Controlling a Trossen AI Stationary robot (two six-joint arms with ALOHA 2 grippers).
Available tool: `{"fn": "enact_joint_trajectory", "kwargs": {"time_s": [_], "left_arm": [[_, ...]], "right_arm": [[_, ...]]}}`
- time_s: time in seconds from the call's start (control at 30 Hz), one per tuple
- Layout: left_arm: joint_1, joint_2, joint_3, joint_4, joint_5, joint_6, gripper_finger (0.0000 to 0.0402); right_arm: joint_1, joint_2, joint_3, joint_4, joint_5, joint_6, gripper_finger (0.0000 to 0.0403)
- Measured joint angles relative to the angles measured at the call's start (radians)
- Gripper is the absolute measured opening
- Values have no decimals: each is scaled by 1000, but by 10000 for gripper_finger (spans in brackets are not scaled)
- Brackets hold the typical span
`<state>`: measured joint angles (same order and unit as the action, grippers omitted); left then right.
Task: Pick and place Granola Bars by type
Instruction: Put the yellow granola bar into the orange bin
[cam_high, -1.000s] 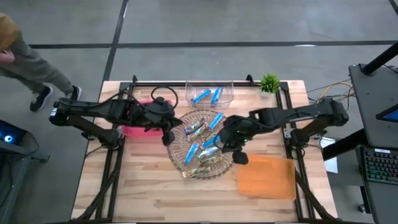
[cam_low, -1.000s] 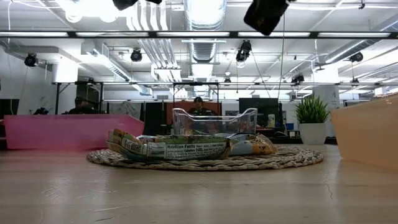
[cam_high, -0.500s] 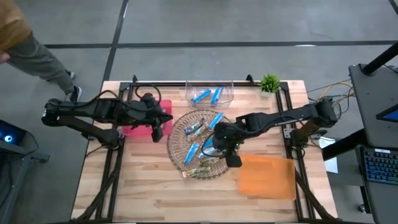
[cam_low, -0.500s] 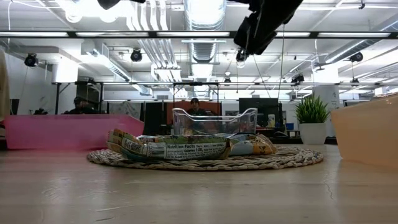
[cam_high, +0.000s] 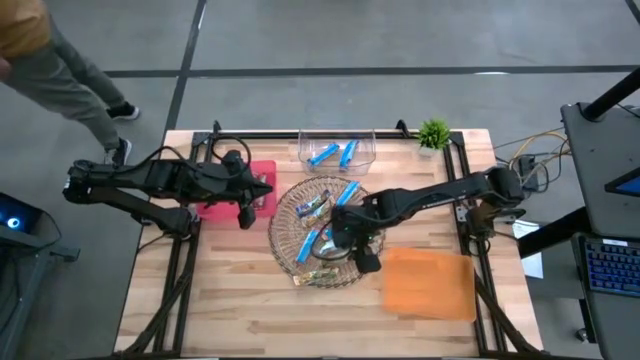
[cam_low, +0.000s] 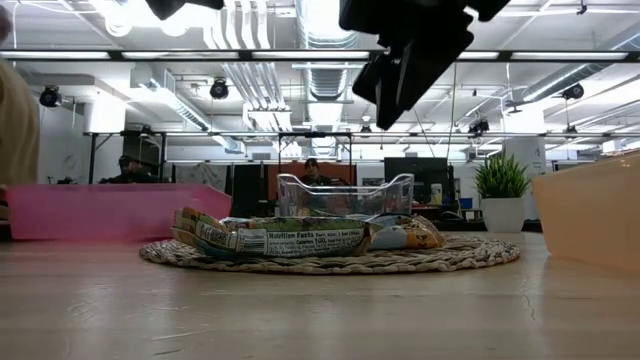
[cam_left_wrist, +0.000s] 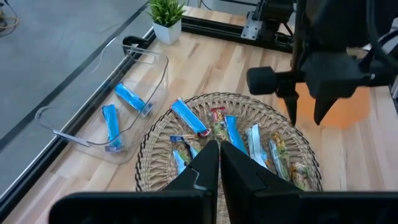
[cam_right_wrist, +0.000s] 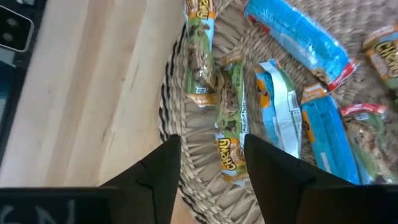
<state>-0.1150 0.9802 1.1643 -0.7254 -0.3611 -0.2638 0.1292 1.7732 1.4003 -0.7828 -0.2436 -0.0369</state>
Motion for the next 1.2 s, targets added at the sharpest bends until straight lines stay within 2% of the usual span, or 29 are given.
{"fn": "enact_joint_trajectory", "kwargs": {"time_s": [0.77,1.2], "left_arm": [[0,1,-8,-9,0,-6,0],[0,1,-8,-10,0,-8,0]], "right_arm": [[4,195,1,7,11,-53,174],[4,236,0,-6,115,-49,171]]}}
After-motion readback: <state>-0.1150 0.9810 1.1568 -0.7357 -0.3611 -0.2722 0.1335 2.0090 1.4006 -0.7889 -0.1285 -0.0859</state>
